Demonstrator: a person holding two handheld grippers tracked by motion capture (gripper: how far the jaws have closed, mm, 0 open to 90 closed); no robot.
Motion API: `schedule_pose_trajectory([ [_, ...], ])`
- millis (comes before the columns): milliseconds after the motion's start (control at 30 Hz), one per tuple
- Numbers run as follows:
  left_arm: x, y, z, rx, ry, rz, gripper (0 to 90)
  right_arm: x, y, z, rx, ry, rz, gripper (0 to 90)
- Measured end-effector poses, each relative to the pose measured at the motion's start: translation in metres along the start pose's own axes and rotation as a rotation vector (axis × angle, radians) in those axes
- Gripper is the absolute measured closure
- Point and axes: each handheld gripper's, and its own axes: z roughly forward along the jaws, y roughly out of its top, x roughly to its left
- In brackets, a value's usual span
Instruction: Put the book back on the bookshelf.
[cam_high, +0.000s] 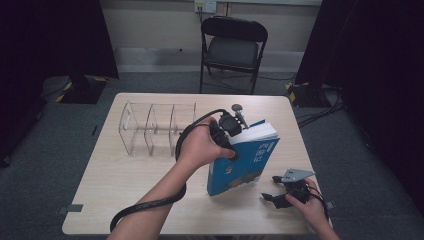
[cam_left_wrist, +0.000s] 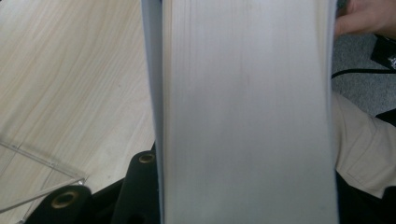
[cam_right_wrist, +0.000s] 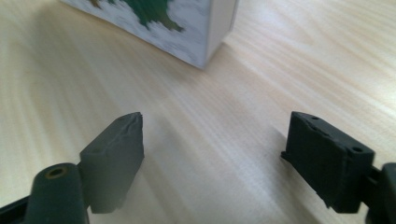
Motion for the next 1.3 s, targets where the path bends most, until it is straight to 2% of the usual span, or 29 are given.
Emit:
schedule_pose_trajectory([
  [200, 0.005, -0.007, -0.01, -0.006, 0.01, -0.032, 61.8, 0.001, 0.002, 0.003, 0.008, -0.022, -0.025, 17.8],
  [533, 0.011, -0.025, -0.027, -0.012, 0.033, -0.074, 61.8, 0.001, 0.001, 0.002, 0.007, -0.013, -0.026, 17.7],
  [600, 0.013, -0.027, -0.029, -0.006, 0.033, -0.072, 61.9, 0.001, 0.001, 0.002, 0.01, -0.019, -0.03, 17.7],
  [833, 0.017, -0.039, -0.037, -0.023, 0.026, -0.111, 61.9, 0.002, 0.001, 0.002, 0.01, -0.016, -0.029, 17.7],
  [1100, 0.018, -0.047, -0.043, -0.017, 0.028, -0.137, 61.9, 0.001, 0.001, 0.002, 0.01, -0.015, -0.028, 17.7],
  [1300, 0.018, -0.053, -0.048, -0.009, 0.04, -0.132, 61.8, 0.001, 0.001, 0.002, 0.011, -0.015, -0.028, 17.7],
])
